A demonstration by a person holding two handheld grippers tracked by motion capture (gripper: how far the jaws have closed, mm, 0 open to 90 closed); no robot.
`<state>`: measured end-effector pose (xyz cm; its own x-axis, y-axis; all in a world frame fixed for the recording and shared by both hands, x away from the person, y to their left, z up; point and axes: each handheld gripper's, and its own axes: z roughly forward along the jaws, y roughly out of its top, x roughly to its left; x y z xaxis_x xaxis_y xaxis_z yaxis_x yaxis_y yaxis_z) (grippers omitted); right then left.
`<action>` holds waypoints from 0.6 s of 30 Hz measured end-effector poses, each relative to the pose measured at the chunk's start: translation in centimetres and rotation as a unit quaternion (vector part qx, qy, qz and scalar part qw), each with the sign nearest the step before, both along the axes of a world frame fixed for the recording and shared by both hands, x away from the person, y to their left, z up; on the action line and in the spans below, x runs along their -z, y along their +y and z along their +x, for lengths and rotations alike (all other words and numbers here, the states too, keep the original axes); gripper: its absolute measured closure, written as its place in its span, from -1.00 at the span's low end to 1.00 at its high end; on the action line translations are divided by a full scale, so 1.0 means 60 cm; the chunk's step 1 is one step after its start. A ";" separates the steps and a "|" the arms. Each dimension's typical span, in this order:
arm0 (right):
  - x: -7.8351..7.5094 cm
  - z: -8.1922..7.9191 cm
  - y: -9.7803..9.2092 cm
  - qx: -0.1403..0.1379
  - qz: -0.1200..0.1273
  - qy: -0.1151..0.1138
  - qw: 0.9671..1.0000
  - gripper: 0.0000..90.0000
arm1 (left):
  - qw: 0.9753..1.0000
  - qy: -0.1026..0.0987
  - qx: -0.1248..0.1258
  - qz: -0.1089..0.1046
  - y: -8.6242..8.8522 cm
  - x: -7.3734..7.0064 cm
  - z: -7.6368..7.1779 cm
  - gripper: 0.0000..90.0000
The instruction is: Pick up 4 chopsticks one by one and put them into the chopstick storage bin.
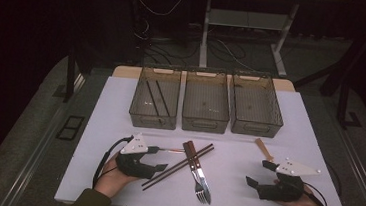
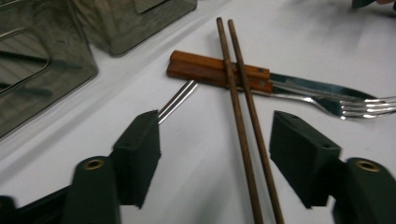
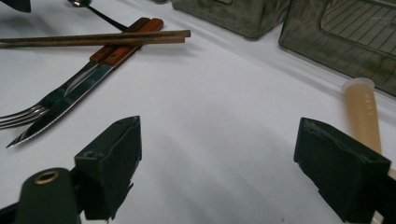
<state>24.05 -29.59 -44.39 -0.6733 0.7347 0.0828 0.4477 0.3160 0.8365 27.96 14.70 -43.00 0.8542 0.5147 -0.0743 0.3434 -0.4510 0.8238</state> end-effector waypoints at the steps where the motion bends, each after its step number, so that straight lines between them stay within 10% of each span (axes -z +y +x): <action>1: -0.001 0.000 0.000 0.002 0.001 0.000 1.000 -0.66 | 1.000 0.000 0.000 0.002 -0.005 0.000 0.001 -0.19; 18: 0.000 0.001 0.008 -0.005 -0.008 0.003 1.000 -0.66 | 1.000 0.016 0.004 0.014 -0.063 -0.002 0.043 0.33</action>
